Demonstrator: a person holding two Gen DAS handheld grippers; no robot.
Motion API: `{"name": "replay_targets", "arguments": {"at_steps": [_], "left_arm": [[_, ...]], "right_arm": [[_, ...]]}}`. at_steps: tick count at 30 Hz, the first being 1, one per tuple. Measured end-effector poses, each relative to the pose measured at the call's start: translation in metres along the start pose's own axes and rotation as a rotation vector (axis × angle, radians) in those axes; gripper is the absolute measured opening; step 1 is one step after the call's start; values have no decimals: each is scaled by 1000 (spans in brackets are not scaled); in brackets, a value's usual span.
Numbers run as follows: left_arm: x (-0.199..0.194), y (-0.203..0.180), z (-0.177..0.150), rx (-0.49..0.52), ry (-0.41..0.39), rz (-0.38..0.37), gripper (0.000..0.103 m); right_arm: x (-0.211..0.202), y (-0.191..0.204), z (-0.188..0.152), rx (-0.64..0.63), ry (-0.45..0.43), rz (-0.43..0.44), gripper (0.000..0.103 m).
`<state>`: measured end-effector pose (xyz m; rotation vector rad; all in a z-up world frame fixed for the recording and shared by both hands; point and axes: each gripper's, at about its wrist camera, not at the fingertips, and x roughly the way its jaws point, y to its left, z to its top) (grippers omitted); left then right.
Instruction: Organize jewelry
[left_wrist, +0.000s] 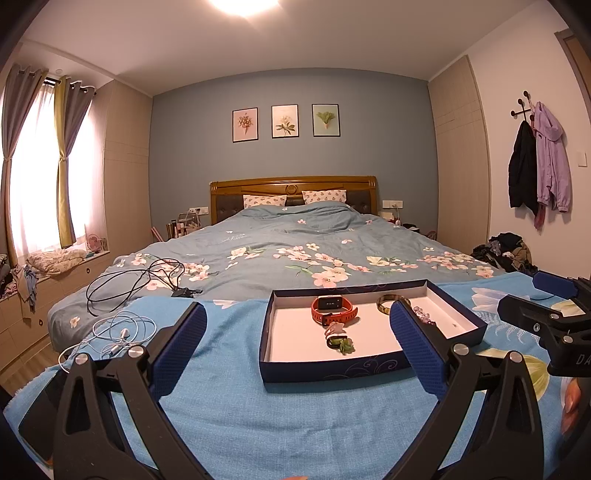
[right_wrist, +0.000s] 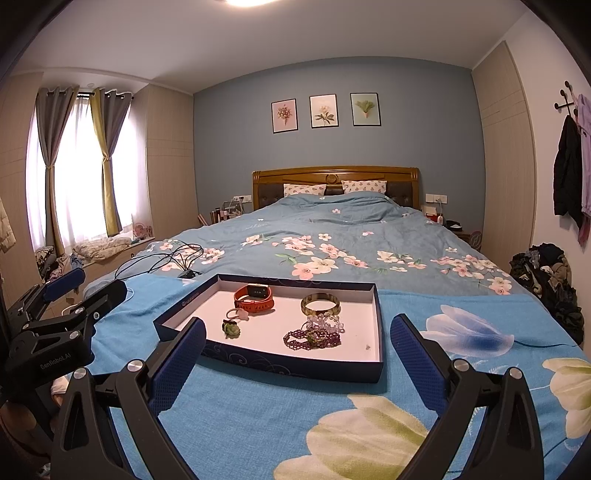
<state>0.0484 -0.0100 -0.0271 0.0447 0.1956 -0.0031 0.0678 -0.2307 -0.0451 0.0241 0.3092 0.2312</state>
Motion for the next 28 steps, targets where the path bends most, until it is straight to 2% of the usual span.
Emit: {"name": "replay_targets", "arguments": {"at_steps": [19, 25, 28], "left_arm": [[-2, -4, 0, 15, 8, -26, 97], [10, 1, -2, -1, 85, -48, 97], [16, 3, -2, -1, 121, -61, 97]], "right_arm": [[3, -9, -1, -1, 27, -20, 97], [12, -23, -1, -2, 92, -22, 97], [23, -44, -2, -16, 180, -56, 97]]}}
